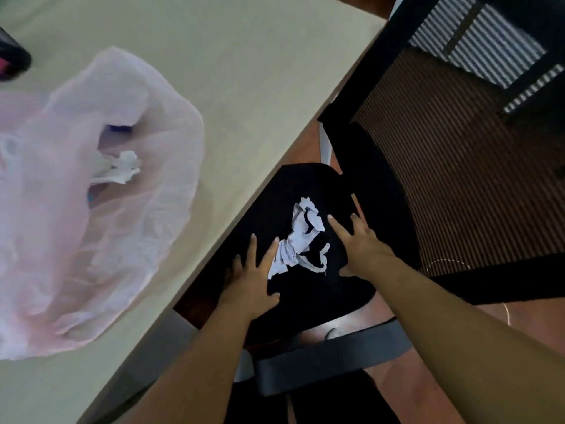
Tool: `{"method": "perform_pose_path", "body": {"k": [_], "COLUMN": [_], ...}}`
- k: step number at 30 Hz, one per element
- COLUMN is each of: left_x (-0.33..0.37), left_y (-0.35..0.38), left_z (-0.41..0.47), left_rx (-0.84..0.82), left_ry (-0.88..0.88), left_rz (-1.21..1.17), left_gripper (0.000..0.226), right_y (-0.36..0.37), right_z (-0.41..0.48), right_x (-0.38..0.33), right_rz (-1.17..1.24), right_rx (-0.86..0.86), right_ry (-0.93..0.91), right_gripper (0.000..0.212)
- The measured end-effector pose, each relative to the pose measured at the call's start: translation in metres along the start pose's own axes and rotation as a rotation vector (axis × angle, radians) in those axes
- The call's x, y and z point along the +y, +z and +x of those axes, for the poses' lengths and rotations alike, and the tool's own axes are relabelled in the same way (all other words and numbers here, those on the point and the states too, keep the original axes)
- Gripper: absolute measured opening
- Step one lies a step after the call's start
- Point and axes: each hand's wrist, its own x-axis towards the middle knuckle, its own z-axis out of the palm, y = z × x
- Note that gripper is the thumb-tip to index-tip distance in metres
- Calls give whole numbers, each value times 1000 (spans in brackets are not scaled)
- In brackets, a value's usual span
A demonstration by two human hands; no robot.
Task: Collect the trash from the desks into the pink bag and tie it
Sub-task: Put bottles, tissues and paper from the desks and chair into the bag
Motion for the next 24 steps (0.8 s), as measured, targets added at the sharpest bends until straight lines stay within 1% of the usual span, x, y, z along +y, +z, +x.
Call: {"method": "perform_pose_path", "body": {"k": [5,6,7,9,10,11,14,15,17,19,20,21,22,24], "left_x": [-3,-3,-3,-6,-9,-12,-20,-22,-25,-27,-26,-26,-25,-22], "left_y": [41,45,49,55,59,63,75,77,80,82,83,83,85,85], "left_z": [71,82,91,105,110,114,122,123,126,127,127,128,129,134], "left_rx": [-57,-67,-74,-90,-97,-97,-56,-39,-6,36,52,76,113,187], "left_ry": [44,56,65,84,93,96,63,48,14,6,9,16,23,44], "left_rz": [25,30,31,-8,-34,-51,-84,-108,-200,-289,-298,-276,-230,-138], "left_gripper": [124,125,126,125,124,122,112,107,91,76,73,76,84,106], "right_y": [34,46,60,89,102,116,136,135,125,107,98,90,83,75], "right_z": [72,81,89,97,98,100,104,106,112,120,124,129,134,145], "right_x": [-6,-6,-7,-7,-6,-4,5,8,15,22,23,23,21,14], "right_rz": [14,54,131,323,378,390,372,388,432,501,532,553,551,498], "right_rx": [-118,-140,-147,-119,-99,-72,43,82,165,289,359,412,442,382], "right_ry": [-58,-63,-61,-60,-74,-105,-213,-236,-194,-117,-104,-122,-158,-253], "right_gripper": [135,133,126,103,90,76,23,11,14,13,9,4,14,52]}}
